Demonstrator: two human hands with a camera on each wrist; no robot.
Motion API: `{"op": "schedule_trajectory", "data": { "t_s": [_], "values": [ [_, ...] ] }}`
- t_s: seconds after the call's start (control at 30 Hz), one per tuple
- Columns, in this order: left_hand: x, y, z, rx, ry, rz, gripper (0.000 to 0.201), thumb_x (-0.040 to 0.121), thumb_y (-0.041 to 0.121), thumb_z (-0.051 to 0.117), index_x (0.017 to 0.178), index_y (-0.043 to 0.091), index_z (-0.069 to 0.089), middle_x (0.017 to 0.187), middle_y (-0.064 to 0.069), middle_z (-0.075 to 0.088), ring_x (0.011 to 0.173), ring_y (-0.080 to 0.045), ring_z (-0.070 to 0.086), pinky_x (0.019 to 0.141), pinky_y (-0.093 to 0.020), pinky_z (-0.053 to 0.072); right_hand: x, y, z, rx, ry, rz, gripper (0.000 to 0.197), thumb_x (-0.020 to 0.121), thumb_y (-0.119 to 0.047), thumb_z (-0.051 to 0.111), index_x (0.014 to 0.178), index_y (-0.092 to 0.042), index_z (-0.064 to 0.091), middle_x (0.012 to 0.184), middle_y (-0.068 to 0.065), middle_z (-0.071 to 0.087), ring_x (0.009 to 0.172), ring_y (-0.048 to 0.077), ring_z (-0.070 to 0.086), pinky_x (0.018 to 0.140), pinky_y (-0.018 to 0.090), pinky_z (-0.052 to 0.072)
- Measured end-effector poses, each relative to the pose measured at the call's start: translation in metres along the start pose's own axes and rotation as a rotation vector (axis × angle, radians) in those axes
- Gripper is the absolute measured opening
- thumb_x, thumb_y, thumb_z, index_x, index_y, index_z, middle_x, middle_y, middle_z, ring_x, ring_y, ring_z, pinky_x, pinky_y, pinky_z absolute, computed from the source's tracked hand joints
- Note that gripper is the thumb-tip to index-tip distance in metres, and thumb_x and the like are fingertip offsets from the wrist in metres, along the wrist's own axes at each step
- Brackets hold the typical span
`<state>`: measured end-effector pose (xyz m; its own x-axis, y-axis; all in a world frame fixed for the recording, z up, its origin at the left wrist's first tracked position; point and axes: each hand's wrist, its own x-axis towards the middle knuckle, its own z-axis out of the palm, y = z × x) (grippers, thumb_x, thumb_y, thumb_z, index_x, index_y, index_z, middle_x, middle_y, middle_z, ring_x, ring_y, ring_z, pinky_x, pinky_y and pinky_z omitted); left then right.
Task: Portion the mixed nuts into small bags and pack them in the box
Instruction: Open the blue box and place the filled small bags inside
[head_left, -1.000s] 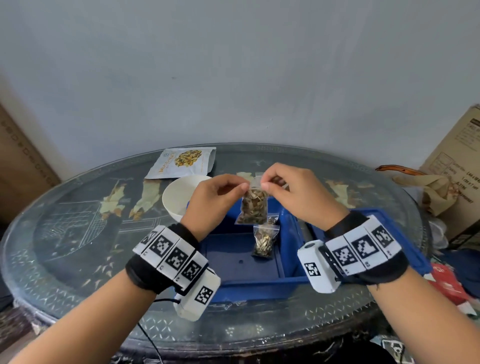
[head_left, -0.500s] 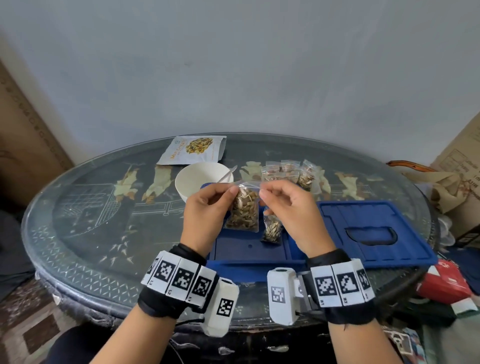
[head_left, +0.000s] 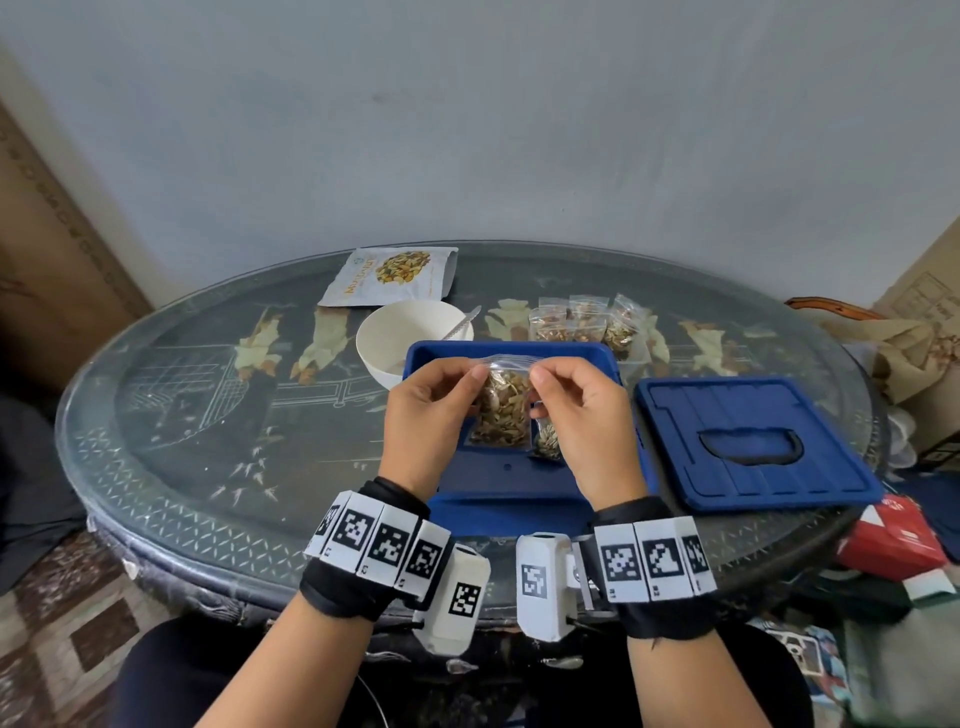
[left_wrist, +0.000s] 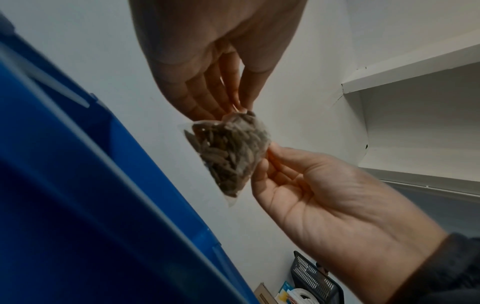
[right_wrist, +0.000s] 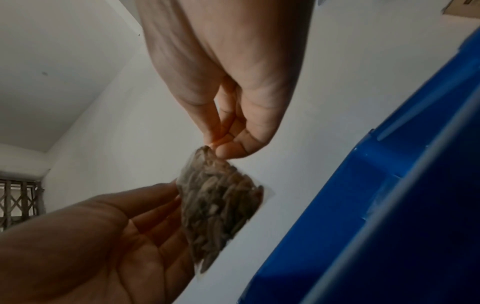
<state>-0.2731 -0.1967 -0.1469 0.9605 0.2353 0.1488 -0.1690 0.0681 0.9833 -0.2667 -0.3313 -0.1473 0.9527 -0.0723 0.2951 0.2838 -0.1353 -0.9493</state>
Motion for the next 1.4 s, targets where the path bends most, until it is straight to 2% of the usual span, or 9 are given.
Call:
{"op": "schedule_trajectory", "data": {
  "t_s": [0.17,0.33,0.5,0.6,0.97,1.07,1.2,1.3,1.4],
  "values": [
    [-0.001,-0.005,0.001,0.065,0.029,0.043,0.015,0.088,0.011,0.06,0.079,0.022,0.066,0.067,0.019,0.066,0.067,0.003,0.06,0.063,-0.018,0.051,-0.003,0.003,0.006,-0.024,0.02,0.002,0.007,0.093,-0.008,0.053,0.092,-0.009,0.06,0.077,-0.005,0.06,0.065,-0.003,0.058,0.059,0.01,0.048],
    [-0.002,-0.003,0.0,0.082,0.026,0.087,0.017,0.089,0.011,0.058,0.08,0.023,0.064,0.072,0.013,0.065,0.068,0.004,0.059,0.064,-0.014,0.049,-0.006,0.0,0.006,0.007,-0.016,0.016,0.006,0.092,-0.01,0.055,0.094,-0.012,0.06,0.08,-0.007,0.062,0.067,-0.004,0.059,0.058,0.01,0.047],
    [-0.005,-0.001,-0.003,0.111,-0.052,0.104,0.014,0.09,0.011,0.058,0.089,0.023,0.064,0.085,0.008,0.067,0.081,-0.004,0.062,0.076,-0.022,0.051,-0.01,0.0,0.005,-0.015,-0.045,-0.007,0.008,0.092,-0.009,0.055,0.093,-0.013,0.061,0.078,-0.008,0.061,0.063,-0.005,0.058,0.057,0.008,0.045],
    [-0.005,-0.002,-0.006,0.164,-0.068,0.127,0.012,0.089,0.01,0.059,0.089,0.02,0.065,0.084,0.01,0.067,0.079,0.002,0.061,0.073,-0.015,0.05,-0.011,0.002,0.004,-0.016,-0.021,-0.009,0.009,0.091,-0.008,0.056,0.091,-0.014,0.062,0.076,-0.008,0.062,0.06,-0.005,0.057,0.056,0.008,0.045],
    [-0.006,-0.008,-0.005,0.283,-0.01,0.239,0.018,0.088,0.008,0.06,0.082,0.025,0.062,0.079,0.017,0.063,0.071,0.008,0.058,0.067,-0.011,0.047,-0.009,0.004,0.0,-0.063,-0.011,-0.059,0.007,0.089,-0.007,0.059,0.089,-0.008,0.066,0.073,-0.008,0.063,0.057,-0.005,0.057,0.055,0.006,0.043],
    [-0.007,-0.008,-0.004,0.307,-0.044,0.232,0.018,0.09,0.008,0.057,0.081,0.023,0.058,0.077,0.015,0.06,0.069,0.008,0.056,0.065,-0.009,0.045,-0.01,0.007,0.0,-0.112,-0.009,-0.085,0.007,0.09,-0.01,0.059,0.087,-0.014,0.064,0.072,-0.012,0.062,0.06,-0.002,0.058,0.059,0.008,0.044],
    [-0.004,-0.001,-0.009,0.244,-0.183,0.101,0.012,0.09,0.013,0.057,0.081,0.021,0.061,0.078,0.012,0.062,0.07,0.002,0.057,0.069,-0.018,0.049,-0.011,0.012,-0.004,-0.185,-0.007,-0.135,0.006,0.091,-0.014,0.058,0.088,-0.017,0.062,0.075,-0.015,0.061,0.068,0.003,0.058,0.065,0.012,0.046],
    [-0.003,0.007,-0.012,0.268,-0.272,0.068,0.011,0.09,0.012,0.058,0.083,0.02,0.062,0.081,0.012,0.063,0.07,0.004,0.057,0.066,-0.012,0.046,-0.012,0.011,-0.005,-0.198,-0.019,-0.176,0.006,0.091,-0.015,0.056,0.089,-0.016,0.062,0.076,-0.015,0.06,0.07,0.003,0.057,0.066,0.01,0.044],
    [-0.001,0.011,-0.012,0.363,-0.274,0.102,0.013,0.09,0.011,0.057,0.082,0.02,0.062,0.081,0.013,0.063,0.071,0.007,0.057,0.066,-0.006,0.042,-0.013,0.009,-0.005,-0.185,-0.04,-0.165,0.006,0.09,-0.016,0.057,0.09,-0.015,0.063,0.079,-0.015,0.061,0.071,0.003,0.058,0.068,0.013,0.047]
  ]
}}
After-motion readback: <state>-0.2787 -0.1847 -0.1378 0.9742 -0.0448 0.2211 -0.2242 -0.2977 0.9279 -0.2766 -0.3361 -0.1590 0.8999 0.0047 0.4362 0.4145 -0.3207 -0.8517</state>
